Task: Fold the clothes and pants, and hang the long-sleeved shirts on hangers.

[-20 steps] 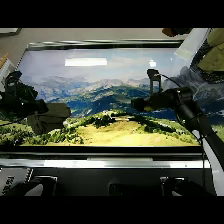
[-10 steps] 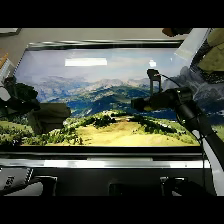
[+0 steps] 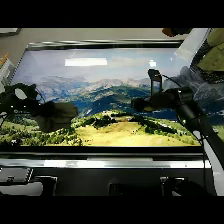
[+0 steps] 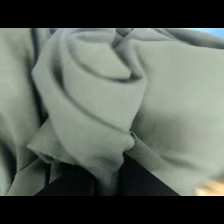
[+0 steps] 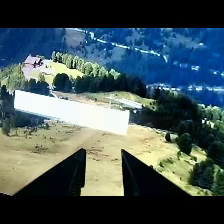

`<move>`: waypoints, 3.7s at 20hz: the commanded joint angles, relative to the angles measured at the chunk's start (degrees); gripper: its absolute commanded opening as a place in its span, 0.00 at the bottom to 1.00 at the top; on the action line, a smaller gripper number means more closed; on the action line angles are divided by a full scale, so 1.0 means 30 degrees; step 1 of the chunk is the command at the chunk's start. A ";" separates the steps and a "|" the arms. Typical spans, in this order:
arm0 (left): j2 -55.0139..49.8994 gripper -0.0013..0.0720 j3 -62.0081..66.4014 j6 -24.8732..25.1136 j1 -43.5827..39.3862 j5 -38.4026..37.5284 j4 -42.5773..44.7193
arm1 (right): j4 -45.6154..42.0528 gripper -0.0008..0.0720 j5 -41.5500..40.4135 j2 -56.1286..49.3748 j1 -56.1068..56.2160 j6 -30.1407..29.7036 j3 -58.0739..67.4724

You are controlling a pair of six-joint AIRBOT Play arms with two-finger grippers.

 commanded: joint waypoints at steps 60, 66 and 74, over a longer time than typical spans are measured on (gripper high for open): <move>-0.1552 0.80 -0.0255 0.3271 -0.3118 0.1166 -0.8160 | 1.0462 0.05 -0.1778 -0.2652 -0.6878 -0.7031 -0.6943; -0.2973 0.75 -0.0240 0.3512 -0.5027 0.3504 -0.9850 | 1.0411 0.05 -0.1800 -0.1035 -0.6878 -0.5967 -0.6943; -0.1705 0.03 0.1341 0.3497 -0.4641 0.2514 -0.9012 | 0.8859 0.05 -0.0874 0.1450 -0.6914 -0.3701 -0.5464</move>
